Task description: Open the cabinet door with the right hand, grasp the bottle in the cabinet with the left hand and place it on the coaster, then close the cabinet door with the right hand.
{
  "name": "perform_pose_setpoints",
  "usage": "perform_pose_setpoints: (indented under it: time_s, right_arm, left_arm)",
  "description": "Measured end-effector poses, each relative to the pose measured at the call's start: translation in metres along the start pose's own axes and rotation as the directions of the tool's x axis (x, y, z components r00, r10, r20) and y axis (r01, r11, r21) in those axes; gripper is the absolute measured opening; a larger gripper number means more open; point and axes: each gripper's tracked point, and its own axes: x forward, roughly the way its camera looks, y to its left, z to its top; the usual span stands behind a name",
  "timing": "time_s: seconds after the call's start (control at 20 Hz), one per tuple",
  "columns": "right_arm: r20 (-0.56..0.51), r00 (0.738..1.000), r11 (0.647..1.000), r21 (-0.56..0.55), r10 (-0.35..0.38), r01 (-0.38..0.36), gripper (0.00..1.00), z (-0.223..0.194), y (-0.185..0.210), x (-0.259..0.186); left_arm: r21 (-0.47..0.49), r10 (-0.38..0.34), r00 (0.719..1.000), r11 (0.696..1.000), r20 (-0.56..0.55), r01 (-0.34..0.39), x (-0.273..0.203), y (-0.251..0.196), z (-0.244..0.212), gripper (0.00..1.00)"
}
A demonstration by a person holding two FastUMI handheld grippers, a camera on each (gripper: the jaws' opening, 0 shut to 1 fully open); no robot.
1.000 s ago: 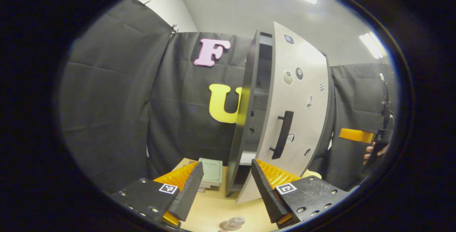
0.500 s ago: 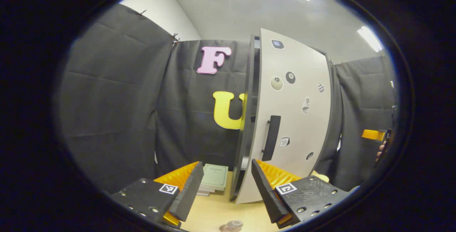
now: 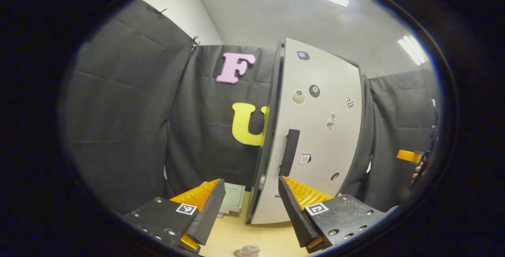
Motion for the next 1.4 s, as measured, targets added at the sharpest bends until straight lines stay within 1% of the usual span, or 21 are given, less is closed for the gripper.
perform_pose_setpoints:
  time_s: [0.1, 0.15, 0.2, 0.3, 0.4, 0.6, 0.65, 0.7, 0.8, 0.85, 0.9, 1.0, 1.05, 1.2, 1.25, 1.35, 1.4]
  right_arm:
    - [-0.002, 1.0, 1.0, -0.002, 0.015, -0.015, 0.89, -0.001, 0.003, 0.003]
    - [0.0, 1.0, 1.0, -0.002, 0.024, -0.024, 0.89, -0.001, 0.004, 0.005]
    - [0.001, 0.999, 0.999, -0.004, 0.033, -0.033, 0.89, 0.0, 0.006, 0.006]
    - [0.007, 0.999, 0.999, -0.012, 0.043, -0.043, 0.89, -0.001, 0.007, 0.009]
    - [0.002, 0.999, 0.999, -0.015, 0.051, -0.05, 0.89, -0.003, 0.009, 0.012]
    - [-0.019, 0.997, 0.997, -0.005, 0.074, -0.074, 0.89, -0.007, 0.018, 0.016]
    - [-0.021, 0.997, 0.997, -0.005, 0.079, -0.079, 0.89, -0.006, 0.022, 0.018]
    - [-0.015, 0.996, 0.996, -0.007, 0.088, -0.088, 0.89, -0.004, 0.025, 0.018]
    - [-0.007, 0.995, 0.995, -0.018, 0.098, -0.098, 0.89, -0.001, 0.029, 0.019]
    - [-0.01, 0.995, 0.994, -0.025, 0.102, -0.103, 0.89, -0.003, 0.03, 0.019]
    - [-0.013, 0.994, 0.993, -0.029, 0.11, -0.11, 0.89, -0.005, 0.032, 0.02]
    - [-0.025, 0.992, 0.991, -0.033, 0.128, -0.128, 0.89, -0.009, 0.04, 0.019]
    - [-0.031, 0.991, 0.99, -0.04, 0.133, -0.135, 0.9, -0.012, 0.041, 0.019]
    - [-0.055, 0.987, 0.987, -0.054, 0.151, -0.154, 0.9, -0.021, 0.047, 0.016]
    - [-0.055, 0.986, 0.986, -0.056, 0.155, -0.158, 0.9, -0.021, 0.048, 0.014]
    - [-0.056, 0.986, 0.986, -0.061, 0.154, -0.158, 0.89, -0.023, 0.046, 0.014]
    - [-0.059, 0.986, 0.986, -0.059, 0.155, -0.159, 0.9, -0.024, 0.047, 0.014]
  left_arm:
    - [0.003, -0.013, 1.0, 1.0, 0.018, 0.013, 0.001, -0.003, 0.002, 0.84]
    - [-0.003, -0.032, 0.999, 0.999, 0.032, 0.032, 0.002, -0.006, 0.003, 0.82]
    - [-0.017, -0.049, 0.998, 0.999, 0.043, 0.05, 0.002, -0.01, 0.003, 0.82]
    - [-0.052, -0.062, 0.997, 0.997, 0.045, 0.064, 0.002, -0.009, -0.003, 0.82]
    - [-0.059, -0.05, 0.998, 0.997, 0.039, 0.052, -0.001, -0.004, -0.008, 0.82]
    - [-0.029, -0.016, 0.999, 0.999, 0.05, 0.018, -0.011, 0.005, -0.003, 0.81]
    - [-0.023, -0.011, 0.999, 1.0, 0.051, 0.013, -0.014, 0.006, -0.001, 0.84]
    - [-0.017, -0.008, 0.999, 1.0, 0.053, 0.009, -0.015, 0.007, -0.001, 0.82]
    - [-0.008, -0.002, 0.999, 1.0, 0.049, 0.002, -0.016, 0.006, 0.0, 0.84]
    - [-0.004, -0.001, 0.999, 1.0, 0.047, 0.001, -0.017, 0.004, 0.001, 0.84]
    - [0.002, 0.001, 0.999, 1.0, 0.044, -0.001, -0.018, 0.003, 0.001, 0.82]
    - [0.011, 0.01, 0.999, 1.0, 0.047, -0.01, -0.022, 0.001, 0.001, 0.83]
    - [0.011, 0.013, 0.999, 1.0, 0.048, -0.013, -0.024, 0.001, 0.002, 0.81]
    - [0.011, 0.015, 0.999, 1.0, 0.033, -0.015, -0.025, -0.005, -0.004, 0.82]
    - [0.014, 0.014, 0.999, 1.0, 0.029, -0.014, -0.025, -0.007, -0.005, 0.84]
    - [0.016, 0.008, 1.0, 1.0, 0.021, -0.009, -0.024, -0.013, -0.007, 0.84]
    - [0.019, 0.009, 1.0, 1.0, 0.019, -0.009, -0.024, -0.015, -0.007, 0.82]
